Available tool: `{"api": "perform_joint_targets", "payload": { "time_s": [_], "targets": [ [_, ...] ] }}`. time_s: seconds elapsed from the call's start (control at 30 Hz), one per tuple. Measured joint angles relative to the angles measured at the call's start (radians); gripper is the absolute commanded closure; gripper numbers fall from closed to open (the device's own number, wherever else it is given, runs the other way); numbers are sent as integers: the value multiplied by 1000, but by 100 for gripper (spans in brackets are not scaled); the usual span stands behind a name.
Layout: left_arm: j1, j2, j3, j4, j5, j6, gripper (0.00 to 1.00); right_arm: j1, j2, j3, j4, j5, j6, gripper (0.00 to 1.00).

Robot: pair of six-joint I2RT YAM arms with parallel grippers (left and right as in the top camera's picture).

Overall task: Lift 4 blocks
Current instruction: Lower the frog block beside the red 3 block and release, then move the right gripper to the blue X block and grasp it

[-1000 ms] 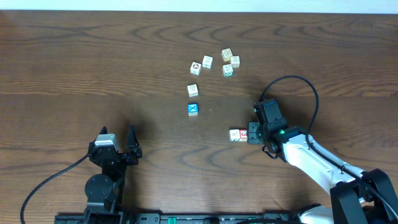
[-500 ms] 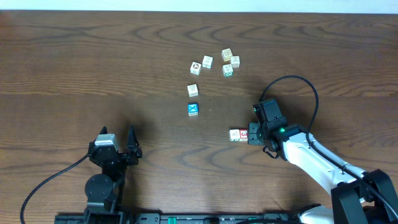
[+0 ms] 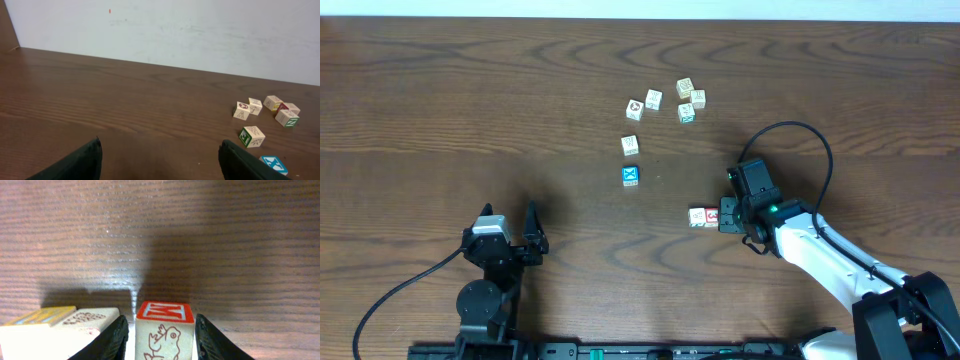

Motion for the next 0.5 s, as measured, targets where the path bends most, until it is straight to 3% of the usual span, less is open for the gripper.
{"api": "perform_joint_targets", "payload": {
  "time_s": [0.5],
  "targets": [
    [0,0,0,0,0,0,25,0,0,0,89,57,0,45]
  ]
}}
